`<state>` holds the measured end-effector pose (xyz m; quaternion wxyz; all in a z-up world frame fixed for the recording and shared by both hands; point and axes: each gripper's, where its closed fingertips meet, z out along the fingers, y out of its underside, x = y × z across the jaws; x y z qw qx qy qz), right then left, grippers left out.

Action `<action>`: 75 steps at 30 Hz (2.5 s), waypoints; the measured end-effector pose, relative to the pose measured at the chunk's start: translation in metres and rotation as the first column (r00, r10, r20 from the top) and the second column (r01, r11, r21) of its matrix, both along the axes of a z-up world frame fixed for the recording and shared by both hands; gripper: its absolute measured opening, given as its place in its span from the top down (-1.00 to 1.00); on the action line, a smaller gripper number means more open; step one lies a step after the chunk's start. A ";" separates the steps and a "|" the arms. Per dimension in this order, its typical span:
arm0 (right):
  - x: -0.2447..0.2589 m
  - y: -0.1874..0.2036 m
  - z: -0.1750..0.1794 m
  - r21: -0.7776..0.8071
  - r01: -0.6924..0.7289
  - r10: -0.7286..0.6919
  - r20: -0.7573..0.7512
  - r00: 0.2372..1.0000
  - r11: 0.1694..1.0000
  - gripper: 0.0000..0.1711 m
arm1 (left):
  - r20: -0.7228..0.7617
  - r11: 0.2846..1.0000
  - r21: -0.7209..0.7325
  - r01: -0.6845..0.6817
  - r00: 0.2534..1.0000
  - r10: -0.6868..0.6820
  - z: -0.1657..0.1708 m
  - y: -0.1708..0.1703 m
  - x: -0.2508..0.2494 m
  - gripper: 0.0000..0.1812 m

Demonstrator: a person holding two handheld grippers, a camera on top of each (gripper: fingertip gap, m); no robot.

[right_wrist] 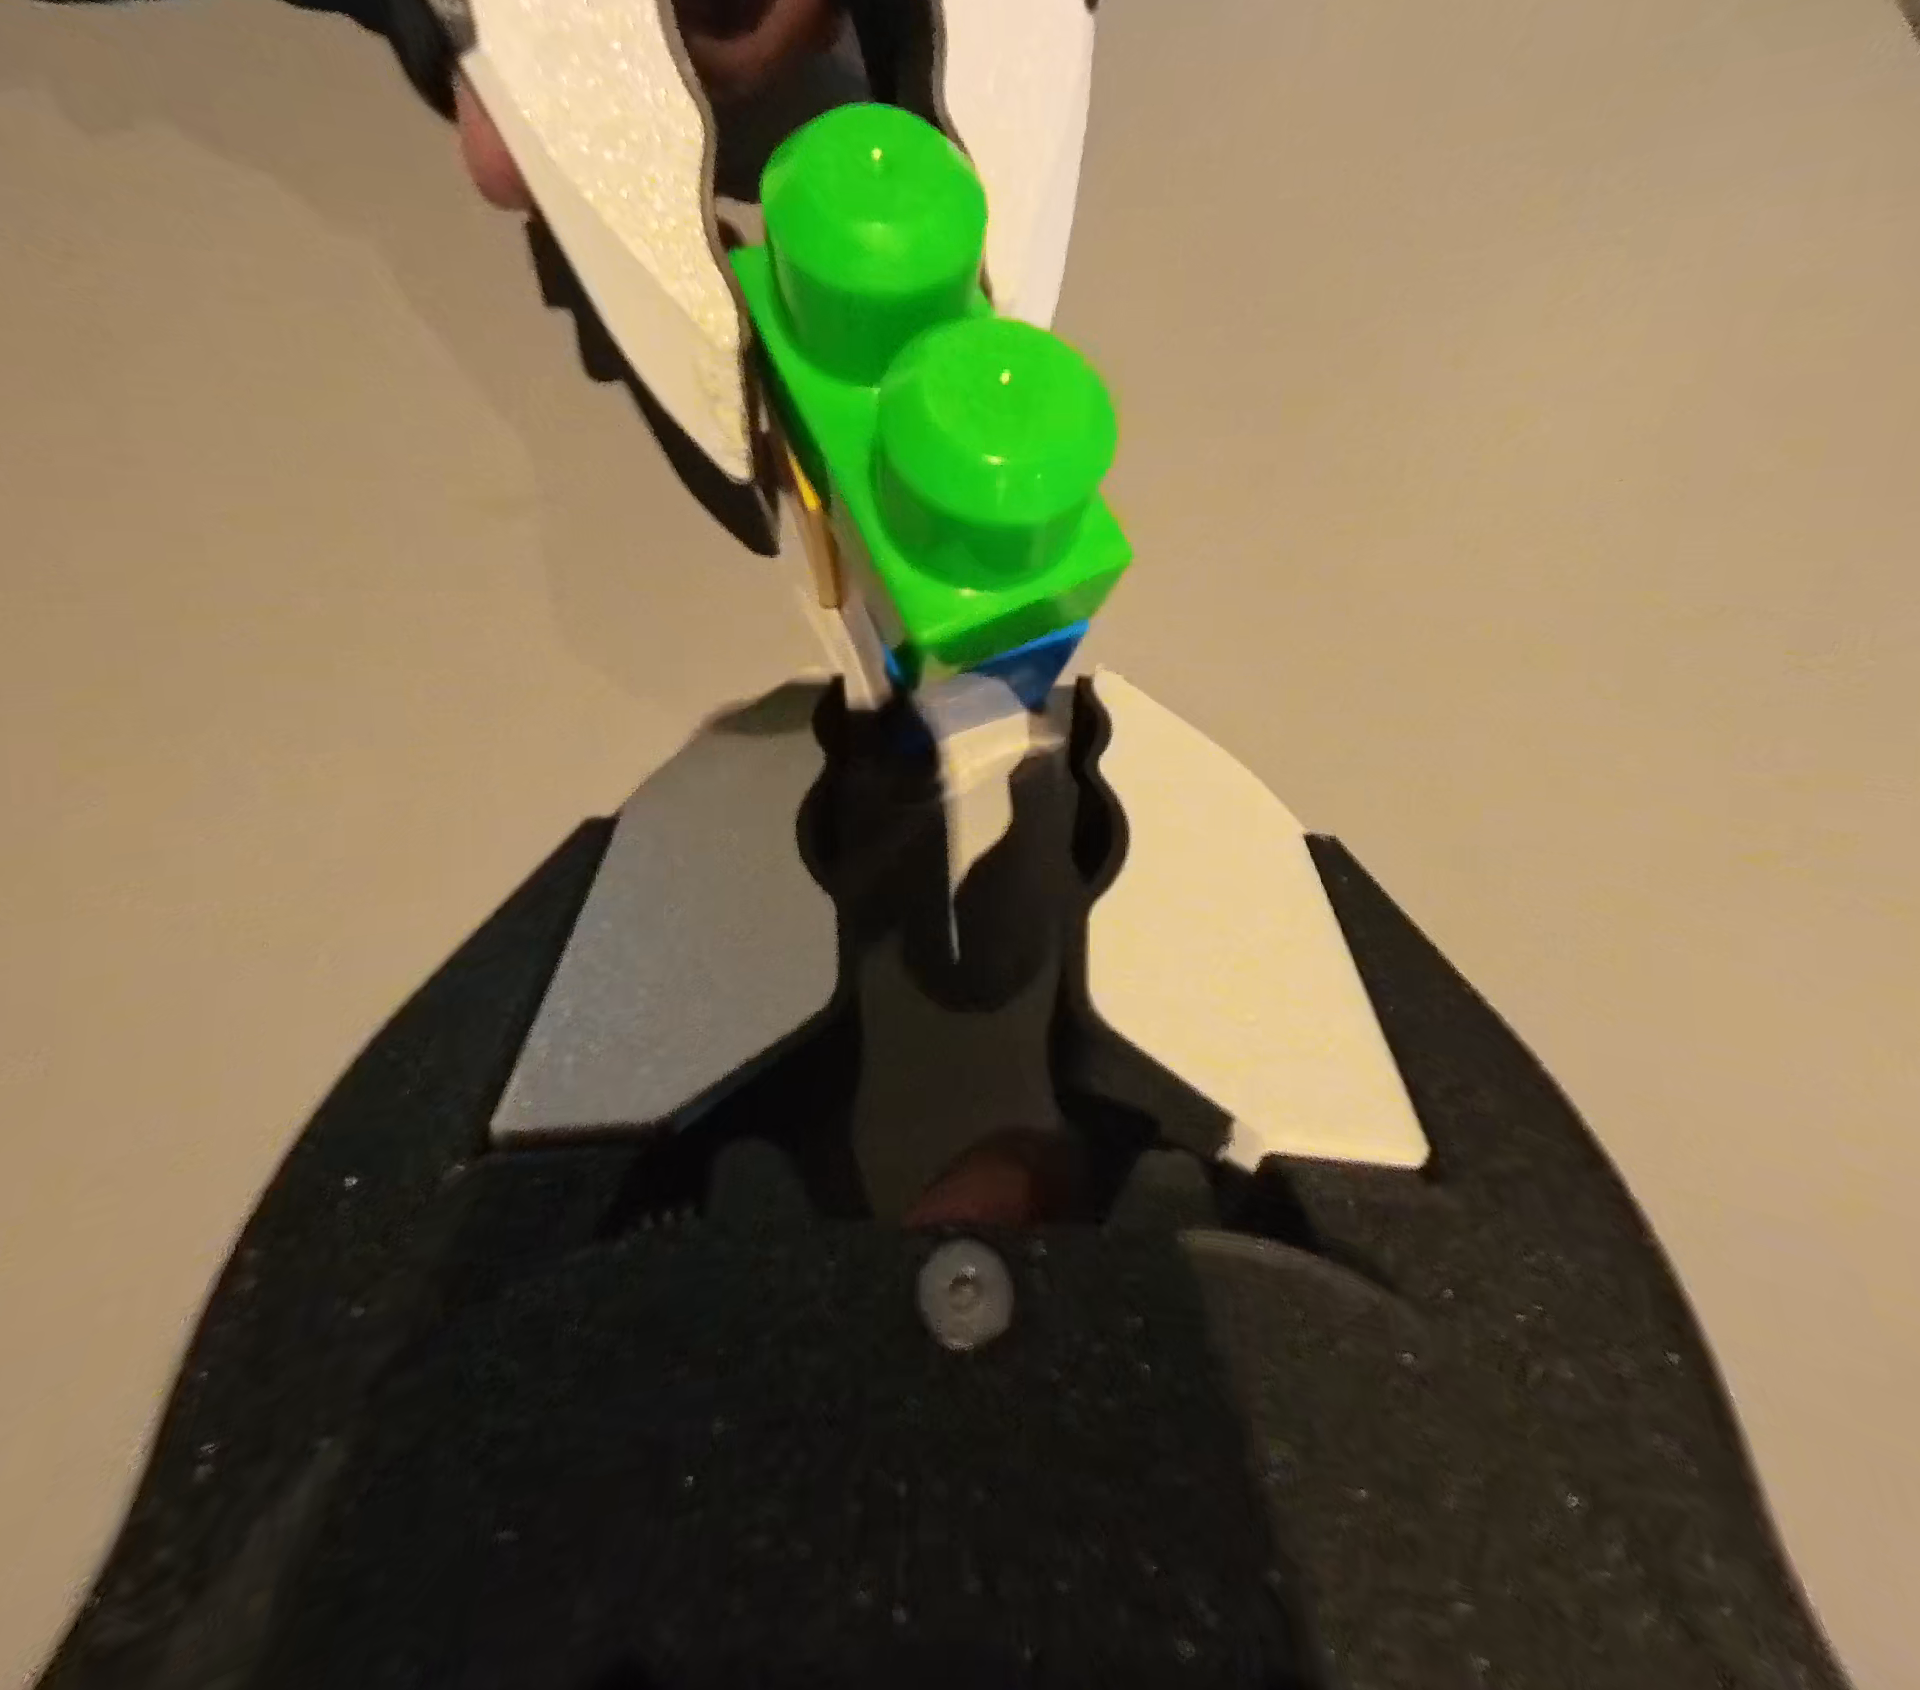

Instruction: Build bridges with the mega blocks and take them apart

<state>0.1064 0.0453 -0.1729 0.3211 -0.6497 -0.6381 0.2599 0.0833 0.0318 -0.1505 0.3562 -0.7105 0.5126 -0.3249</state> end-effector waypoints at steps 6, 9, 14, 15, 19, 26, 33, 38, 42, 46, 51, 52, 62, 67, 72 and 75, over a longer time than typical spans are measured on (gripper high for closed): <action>-0.002 -0.010 -0.002 0.002 -0.081 0.081 0.016 0.997 0.997 0.55 | 0.001 0.997 -0.011 0.073 0.997 -0.073 0.000 -0.010 0.002 0.60; -0.003 -0.015 -0.002 -0.011 -0.121 0.121 0.016 0.992 0.993 0.56 | 0.000 0.995 -0.012 0.101 0.995 -0.101 0.000 -0.014 0.001 0.60; -0.003 -0.021 -0.002 -0.051 -0.168 0.169 0.015 0.986 0.984 0.57 | -0.003 0.992 -0.009 0.127 0.992 -0.127 0.000 -0.018 0.001 0.60; -0.003 -0.021 -0.002 -0.054 -0.172 0.173 0.015 0.985 0.984 0.57 | -0.004 0.992 -0.007 0.129 0.992 -0.129 0.000 -0.018 0.001 0.60; -0.003 -0.024 -0.003 -0.065 -0.188 0.190 0.016 0.982 0.980 0.57 | -0.010 0.989 0.007 0.149 0.989 -0.149 0.000 -0.020 0.001 0.60; -0.004 -0.026 -0.003 -0.060 -0.207 0.209 0.020 0.978 0.976 0.57 | -0.045 0.982 0.032 0.184 0.982 -0.182 -0.001 -0.022 -0.001 0.59; -0.003 -0.028 -0.003 -0.067 -0.220 0.221 0.018 0.975 0.973 0.57 | -0.047 0.981 0.029 0.190 0.981 -0.189 -0.001 -0.023 -0.001 0.60; -0.003 -0.030 -0.002 -0.084 -0.239 0.241 0.016 0.970 0.967 0.57 | -0.045 0.977 0.020 0.211 0.977 -0.210 -0.001 -0.025 -0.001 0.59; -0.003 -0.031 -0.002 -0.084 -0.245 0.247 0.016 0.969 0.966 0.57 | -0.056 0.974 0.025 0.224 0.973 -0.223 -0.001 -0.025 -0.002 0.59; -0.003 -0.032 -0.003 -0.086 -0.250 0.253 0.017 0.967 0.964 0.57 | -0.053 0.970 0.028 0.243 0.969 -0.241 -0.001 -0.026 -0.002 0.59; -0.003 -0.032 -0.003 -0.084 -0.251 0.253 0.017 0.967 0.964 0.57 | -0.038 0.968 0.028 0.248 0.968 -0.247 -0.001 -0.026 -0.002 0.59; -0.003 -0.032 -0.003 -0.083 -0.250 0.252 0.017 0.968 0.965 0.57 | -0.039 0.969 0.028 0.245 0.969 -0.244 -0.001 -0.026 -0.002 0.59; -0.001 -0.015 -0.002 -0.011 -0.122 0.123 0.010 0.992 0.992 0.20 | -0.044 0.984 0.025 0.175 0.984 -0.174 -0.002 -0.021 -0.003 0.60; -0.001 -0.015 0.024 -0.054 -0.132 0.120 -0.184 0.976 0.990 0.11 | -0.035 0.986 0.017 0.165 0.986 -0.165 -0.001 -0.021 -0.003 0.60; -0.010 -0.024 0.050 -0.086 -0.175 0.134 -0.354 0.926 0.981 0.26 | -0.028 0.987 0.009 0.160 0.987 -0.160 -0.002 -0.021 -0.003 0.60; -0.015 -0.027 0.036 -0.047 -0.173 0.154 -0.263 0.952 0.984 0.38 | -0.022 0.988 0.007 0.156 0.987 -0.156 -0.002 -0.020 -0.002 0.60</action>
